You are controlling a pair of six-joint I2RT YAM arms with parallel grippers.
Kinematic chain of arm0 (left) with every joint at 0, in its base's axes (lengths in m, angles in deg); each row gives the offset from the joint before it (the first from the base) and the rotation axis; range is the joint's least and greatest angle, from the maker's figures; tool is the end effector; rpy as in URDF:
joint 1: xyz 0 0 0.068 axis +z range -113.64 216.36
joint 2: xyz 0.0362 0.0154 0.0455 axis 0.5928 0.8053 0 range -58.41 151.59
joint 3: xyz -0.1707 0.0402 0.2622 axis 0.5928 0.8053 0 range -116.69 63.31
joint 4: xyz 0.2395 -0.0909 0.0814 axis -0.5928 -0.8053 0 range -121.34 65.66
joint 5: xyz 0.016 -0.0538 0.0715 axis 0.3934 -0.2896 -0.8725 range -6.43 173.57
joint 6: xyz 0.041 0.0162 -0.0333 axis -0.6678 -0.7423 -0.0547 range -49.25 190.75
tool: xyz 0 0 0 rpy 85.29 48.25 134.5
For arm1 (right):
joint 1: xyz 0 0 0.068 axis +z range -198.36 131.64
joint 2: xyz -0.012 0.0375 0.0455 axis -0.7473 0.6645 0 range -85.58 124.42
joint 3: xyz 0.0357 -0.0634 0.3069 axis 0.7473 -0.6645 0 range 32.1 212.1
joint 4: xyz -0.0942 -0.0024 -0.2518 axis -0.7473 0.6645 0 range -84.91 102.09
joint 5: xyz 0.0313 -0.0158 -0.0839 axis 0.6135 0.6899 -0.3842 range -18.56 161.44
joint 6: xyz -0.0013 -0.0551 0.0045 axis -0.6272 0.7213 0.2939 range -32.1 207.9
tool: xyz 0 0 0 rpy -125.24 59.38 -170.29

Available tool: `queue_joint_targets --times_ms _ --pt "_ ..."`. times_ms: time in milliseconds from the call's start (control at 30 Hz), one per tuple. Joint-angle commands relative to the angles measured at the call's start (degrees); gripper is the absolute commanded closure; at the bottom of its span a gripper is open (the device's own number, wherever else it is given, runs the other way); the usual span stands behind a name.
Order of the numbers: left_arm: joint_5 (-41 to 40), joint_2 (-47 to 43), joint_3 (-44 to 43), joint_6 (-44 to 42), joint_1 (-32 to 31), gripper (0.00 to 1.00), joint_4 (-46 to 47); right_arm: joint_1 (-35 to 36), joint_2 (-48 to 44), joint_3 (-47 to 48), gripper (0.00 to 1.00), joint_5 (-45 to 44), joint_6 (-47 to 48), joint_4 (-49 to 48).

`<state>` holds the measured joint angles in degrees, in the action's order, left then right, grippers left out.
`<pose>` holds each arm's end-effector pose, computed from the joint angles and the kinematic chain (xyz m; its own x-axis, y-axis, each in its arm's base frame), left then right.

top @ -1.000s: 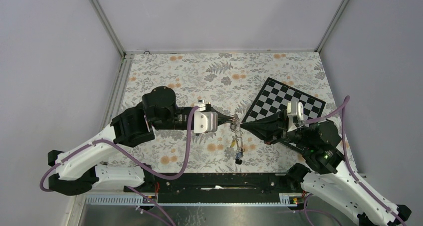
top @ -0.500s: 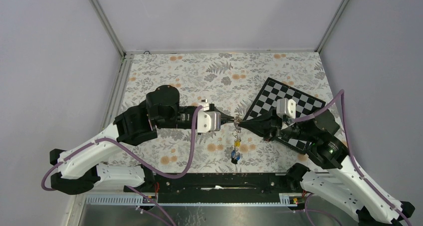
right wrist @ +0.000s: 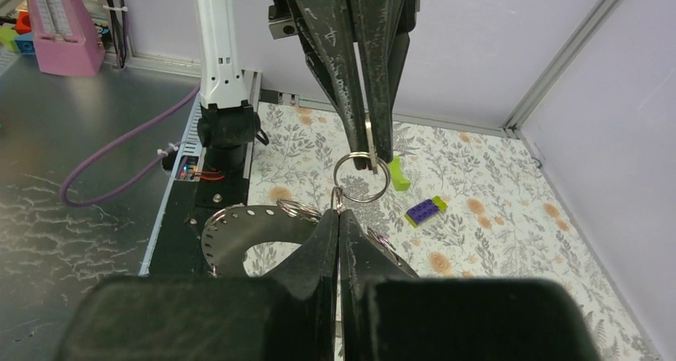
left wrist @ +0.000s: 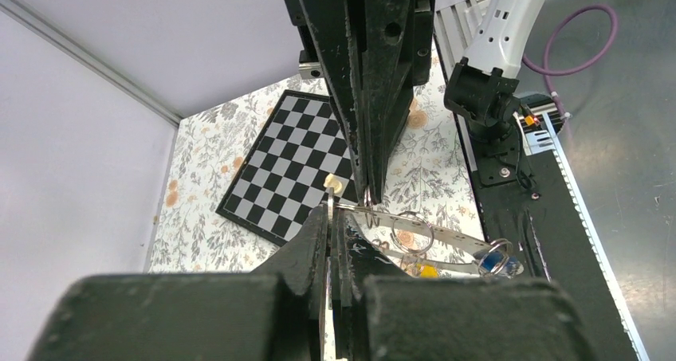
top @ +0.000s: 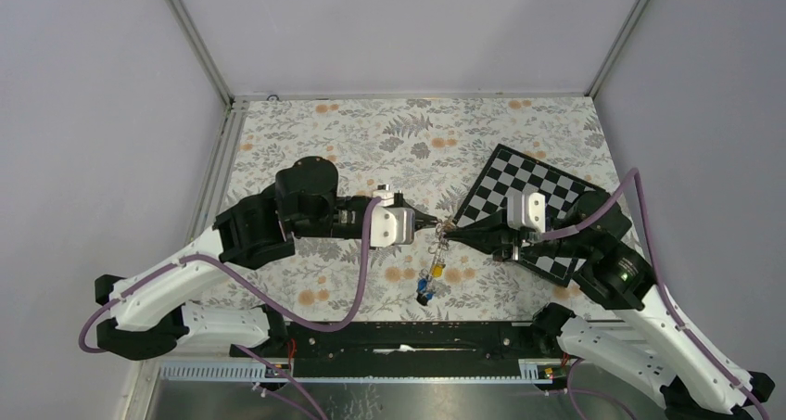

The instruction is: Remove the keys from the keyring

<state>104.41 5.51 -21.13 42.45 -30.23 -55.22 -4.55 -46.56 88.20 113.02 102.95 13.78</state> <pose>0.0703 -0.1959 0.5152 0.4095 0.1690 -0.8965 0.9115 -0.0341 0.4099 0.0593 0.0915 0.4538 0.3591 0.0754 -0.9302 -0.9303 0.1087 -0.3503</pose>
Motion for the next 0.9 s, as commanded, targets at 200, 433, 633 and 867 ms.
queue_joint_targets --times_ms 200,433,633,867 --pt "1.9 -1.4 -5.1 -0.8 0.2 1.00 6.3 -0.2 -2.9 2.2 1.00 4.1 2.0 0.4" --pt "2.8 -0.6 -6.7 -1.6 0.2 1.00 5.6 -0.1 0.1 6.5 1.00 3.5 3.5 4.4" --pt "1.5 -1.2 -6.3 -1.7 0.2 1.00 5.8 -0.2 -2.5 3.5 1.00 1.4 -0.7 -2.5" --pt "0.7 -2.4 -5.0 -1.7 0.2 1.00 6.2 -0.1 -6.0 -2.3 1.00 -2.2 -8.2 -15.0"
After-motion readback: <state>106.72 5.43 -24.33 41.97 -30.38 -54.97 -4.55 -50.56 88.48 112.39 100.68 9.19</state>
